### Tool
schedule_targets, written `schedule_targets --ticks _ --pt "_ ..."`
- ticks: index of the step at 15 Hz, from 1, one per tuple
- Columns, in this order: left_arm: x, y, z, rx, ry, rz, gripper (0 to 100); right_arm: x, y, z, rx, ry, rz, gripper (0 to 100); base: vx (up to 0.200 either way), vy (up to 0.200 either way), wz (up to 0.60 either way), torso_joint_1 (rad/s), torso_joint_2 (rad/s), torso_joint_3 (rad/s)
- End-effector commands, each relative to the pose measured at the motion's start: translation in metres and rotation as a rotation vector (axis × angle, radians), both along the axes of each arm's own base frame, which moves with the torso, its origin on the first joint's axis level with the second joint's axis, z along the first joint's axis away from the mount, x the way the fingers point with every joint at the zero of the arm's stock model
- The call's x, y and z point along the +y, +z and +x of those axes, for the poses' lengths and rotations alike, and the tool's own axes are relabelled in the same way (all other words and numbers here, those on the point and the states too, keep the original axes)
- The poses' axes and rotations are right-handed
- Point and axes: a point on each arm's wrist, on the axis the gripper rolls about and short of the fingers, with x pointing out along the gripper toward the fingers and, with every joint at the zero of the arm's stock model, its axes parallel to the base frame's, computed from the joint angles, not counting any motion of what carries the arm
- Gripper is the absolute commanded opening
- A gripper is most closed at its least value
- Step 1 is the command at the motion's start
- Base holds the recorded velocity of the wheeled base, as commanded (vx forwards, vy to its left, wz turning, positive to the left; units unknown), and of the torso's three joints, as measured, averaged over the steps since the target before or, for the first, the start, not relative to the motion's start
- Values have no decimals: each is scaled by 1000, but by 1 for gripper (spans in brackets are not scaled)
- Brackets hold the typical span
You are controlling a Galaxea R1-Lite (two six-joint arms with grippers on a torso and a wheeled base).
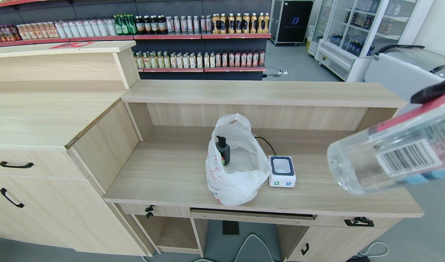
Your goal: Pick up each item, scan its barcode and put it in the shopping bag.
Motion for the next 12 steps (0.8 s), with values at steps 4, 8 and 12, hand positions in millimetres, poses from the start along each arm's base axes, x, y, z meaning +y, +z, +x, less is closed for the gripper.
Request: schedule_targets --ticks 4,8,12 --pt "0 0 0 0 1 0 100 -61 14 40 145 -308 -13 0 0 0 0 0 0 0" --pt "0 0 0 0 1 0 100 -111 22 47 178 -520 -2 0 0 0 0 0 0 0" --pt "0 0 0 -2 1 0 100 -139 -12 10 628 -728 49 0 0 0 0 0 0 0"
